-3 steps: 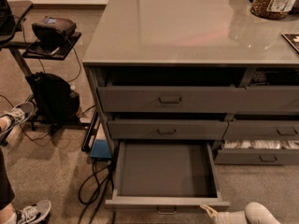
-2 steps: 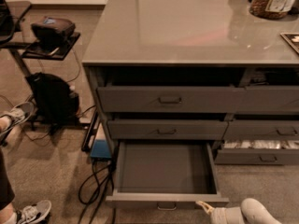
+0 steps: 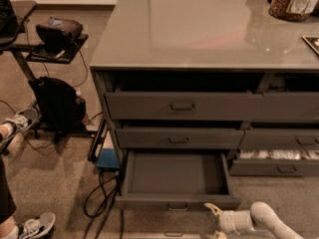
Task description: Close bottom drawer
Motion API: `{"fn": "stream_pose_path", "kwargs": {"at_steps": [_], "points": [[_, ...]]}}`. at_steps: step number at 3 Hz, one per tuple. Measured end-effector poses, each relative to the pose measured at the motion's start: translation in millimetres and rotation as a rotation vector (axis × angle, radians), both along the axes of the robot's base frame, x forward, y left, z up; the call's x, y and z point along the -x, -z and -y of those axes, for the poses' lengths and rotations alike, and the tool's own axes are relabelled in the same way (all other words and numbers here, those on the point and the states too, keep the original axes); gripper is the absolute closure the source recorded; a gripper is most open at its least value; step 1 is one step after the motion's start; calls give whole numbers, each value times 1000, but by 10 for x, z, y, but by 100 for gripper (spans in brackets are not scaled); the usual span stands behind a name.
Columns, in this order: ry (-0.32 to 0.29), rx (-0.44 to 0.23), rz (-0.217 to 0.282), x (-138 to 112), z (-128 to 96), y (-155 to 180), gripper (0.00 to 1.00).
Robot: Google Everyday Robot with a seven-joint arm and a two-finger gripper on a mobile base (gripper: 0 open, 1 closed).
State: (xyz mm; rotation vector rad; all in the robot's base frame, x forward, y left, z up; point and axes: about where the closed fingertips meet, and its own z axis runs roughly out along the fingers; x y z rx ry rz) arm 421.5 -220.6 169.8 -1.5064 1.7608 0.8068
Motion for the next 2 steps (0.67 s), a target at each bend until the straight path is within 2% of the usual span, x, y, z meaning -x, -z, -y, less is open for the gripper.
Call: {"fn": "stream_pose_path", "kwargs": {"at_steps": [1,2], "points": [[56,5,-7,-373,54,69,0],[76,4,-9,-475,64,85,0]]}}
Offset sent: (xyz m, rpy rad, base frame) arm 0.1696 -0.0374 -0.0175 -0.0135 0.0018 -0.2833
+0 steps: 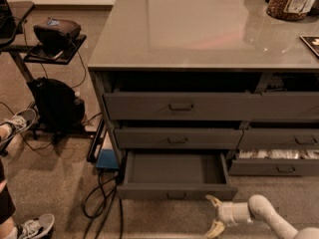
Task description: Close bottom drawer
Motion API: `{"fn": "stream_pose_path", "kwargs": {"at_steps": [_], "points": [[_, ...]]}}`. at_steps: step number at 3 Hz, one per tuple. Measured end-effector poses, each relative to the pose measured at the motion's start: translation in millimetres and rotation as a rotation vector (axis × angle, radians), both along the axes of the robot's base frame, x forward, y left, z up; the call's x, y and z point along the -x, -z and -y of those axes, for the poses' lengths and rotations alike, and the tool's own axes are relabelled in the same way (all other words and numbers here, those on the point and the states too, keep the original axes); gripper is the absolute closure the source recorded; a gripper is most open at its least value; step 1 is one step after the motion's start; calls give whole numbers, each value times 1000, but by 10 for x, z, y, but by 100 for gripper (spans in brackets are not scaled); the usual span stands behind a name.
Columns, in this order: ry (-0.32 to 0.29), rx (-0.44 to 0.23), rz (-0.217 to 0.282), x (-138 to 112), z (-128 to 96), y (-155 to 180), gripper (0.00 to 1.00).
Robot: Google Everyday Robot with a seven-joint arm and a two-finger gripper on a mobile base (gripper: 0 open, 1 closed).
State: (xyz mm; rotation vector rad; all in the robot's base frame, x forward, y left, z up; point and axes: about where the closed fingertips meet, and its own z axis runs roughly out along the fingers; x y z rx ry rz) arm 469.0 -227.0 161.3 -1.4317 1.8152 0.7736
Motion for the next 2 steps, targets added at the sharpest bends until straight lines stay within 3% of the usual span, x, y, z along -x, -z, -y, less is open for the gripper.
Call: {"fn": "stream_pose_path", "kwargs": {"at_steps": [1,2], "points": [[85,5,-6,-491,40,22,0],[85,5,-6,-491,40,23,0]]}}
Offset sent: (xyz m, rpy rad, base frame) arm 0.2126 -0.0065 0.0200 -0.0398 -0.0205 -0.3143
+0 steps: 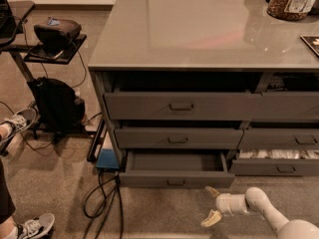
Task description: Close bottom drawer
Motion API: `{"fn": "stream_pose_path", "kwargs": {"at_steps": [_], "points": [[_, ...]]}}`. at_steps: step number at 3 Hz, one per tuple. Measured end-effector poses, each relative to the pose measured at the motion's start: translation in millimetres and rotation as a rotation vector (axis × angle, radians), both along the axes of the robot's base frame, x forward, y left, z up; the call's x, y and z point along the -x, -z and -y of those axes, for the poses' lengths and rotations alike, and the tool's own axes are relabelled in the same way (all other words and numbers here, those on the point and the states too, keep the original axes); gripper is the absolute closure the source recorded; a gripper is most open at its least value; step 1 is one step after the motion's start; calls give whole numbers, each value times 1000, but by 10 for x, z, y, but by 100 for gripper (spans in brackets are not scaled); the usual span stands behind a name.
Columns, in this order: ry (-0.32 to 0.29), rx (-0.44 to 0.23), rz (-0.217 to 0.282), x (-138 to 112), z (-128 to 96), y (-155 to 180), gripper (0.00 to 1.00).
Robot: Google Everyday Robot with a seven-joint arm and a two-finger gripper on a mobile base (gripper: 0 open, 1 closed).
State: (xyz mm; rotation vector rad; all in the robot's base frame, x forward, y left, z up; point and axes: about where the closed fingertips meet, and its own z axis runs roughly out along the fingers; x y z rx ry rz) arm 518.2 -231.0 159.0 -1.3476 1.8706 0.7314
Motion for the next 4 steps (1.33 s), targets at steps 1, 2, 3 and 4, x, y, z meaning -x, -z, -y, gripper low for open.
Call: {"fn": "stream_pose_path", "kwargs": {"at_steps": [1,2,3,4], "points": [[13,5,43,-80,39,0,0],[23,9,128,-420,25,-70,0],[34,23,151,-600,64,-93,0],[71,42,149,-974,124,-146,0]]}}
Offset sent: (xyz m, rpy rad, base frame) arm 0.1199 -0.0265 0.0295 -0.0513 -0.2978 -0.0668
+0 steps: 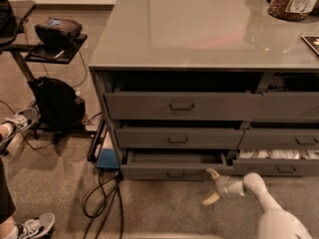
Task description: Close bottom drawer
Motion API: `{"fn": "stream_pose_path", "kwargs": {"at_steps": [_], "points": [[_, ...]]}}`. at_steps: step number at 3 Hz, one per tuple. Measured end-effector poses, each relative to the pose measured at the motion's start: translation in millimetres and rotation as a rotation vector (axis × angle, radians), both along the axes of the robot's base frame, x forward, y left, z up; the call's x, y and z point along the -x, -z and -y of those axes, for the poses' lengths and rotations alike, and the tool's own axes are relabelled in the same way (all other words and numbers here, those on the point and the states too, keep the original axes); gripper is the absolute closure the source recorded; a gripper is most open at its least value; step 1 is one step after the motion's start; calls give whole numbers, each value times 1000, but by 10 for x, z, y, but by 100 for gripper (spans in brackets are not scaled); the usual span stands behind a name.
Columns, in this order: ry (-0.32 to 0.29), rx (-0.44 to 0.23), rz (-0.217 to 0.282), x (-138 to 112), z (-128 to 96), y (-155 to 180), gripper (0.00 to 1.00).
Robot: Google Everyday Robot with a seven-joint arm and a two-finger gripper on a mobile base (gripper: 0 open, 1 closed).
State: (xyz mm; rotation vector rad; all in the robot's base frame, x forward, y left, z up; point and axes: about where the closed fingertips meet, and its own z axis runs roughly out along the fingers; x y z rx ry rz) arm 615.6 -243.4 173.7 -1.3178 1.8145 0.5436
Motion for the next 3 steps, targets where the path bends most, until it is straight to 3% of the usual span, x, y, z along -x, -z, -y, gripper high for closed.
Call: {"fn": "stream_pose_path", "kwargs": {"at_steps": [1,2,3], "points": [[7,2,-3,-41,1,-4,0],[56,9,-20,-368,59,-47,0],[56,9,-20,-368,59,-47,0]]}}
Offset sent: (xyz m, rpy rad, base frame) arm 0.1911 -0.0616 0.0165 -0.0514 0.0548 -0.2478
